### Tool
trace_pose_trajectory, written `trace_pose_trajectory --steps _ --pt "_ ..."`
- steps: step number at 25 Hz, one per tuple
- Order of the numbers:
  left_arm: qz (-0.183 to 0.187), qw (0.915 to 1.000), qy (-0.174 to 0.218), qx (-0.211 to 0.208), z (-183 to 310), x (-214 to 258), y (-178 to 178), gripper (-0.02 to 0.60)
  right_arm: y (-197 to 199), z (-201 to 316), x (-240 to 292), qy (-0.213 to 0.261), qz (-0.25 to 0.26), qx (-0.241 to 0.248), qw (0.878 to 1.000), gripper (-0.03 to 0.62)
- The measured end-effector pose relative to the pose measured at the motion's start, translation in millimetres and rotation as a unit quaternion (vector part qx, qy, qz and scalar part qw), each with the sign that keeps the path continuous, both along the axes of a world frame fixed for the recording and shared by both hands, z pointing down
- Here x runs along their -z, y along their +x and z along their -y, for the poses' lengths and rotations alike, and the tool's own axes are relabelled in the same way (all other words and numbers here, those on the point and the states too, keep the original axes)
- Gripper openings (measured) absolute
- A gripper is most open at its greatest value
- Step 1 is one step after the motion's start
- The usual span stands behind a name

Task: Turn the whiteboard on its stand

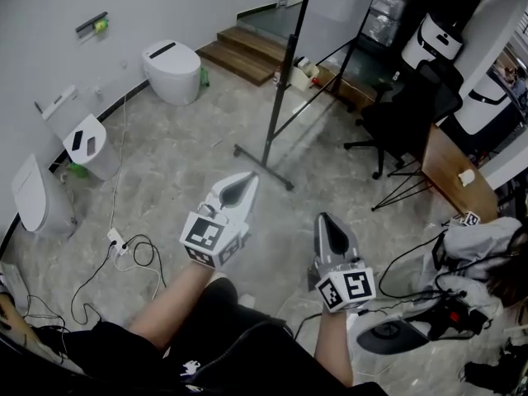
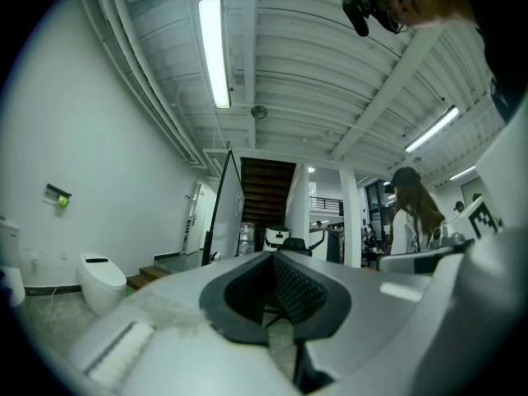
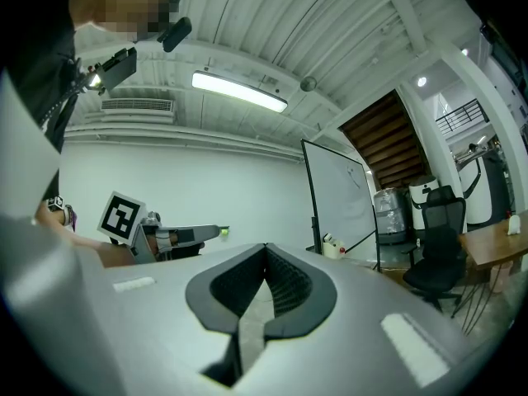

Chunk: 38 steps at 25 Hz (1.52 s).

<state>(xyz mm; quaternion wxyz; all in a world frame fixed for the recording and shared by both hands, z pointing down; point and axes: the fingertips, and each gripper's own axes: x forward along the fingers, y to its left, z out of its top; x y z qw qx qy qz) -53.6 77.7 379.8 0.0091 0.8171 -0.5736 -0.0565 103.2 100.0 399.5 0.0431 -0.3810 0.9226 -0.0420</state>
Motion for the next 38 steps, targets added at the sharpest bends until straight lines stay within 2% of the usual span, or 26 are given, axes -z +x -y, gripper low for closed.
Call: trace_pose_trajectory --steps 11,18,25,31,38 --pt "0.007 0.9999 0.003 0.012 10 0 -3 0.002 -6 8 5 0.007 0.006 0.012 1.000 0.005" --pt "0.002 0.9999 0.010 -0.001 46 2 -3 0.002 -10 42 7 0.012 0.004 0.004 1.000 0.005" --pt "0.000 0.9999 0.008 -0.011 103 2 -16 0.002 -29 94 8 0.013 -0.003 0.005 1.000 0.005" --pt "0.012 0.9993 0.004 -0.036 162 4 -25 0.002 -38 148 14 0.006 -0.004 -0.019 1.000 0.005" --pt "0.016 0.9981 -0.002 -0.059 233 1 -56 0.002 -67 211 12 0.001 -0.003 -0.048 0.999 0.005"
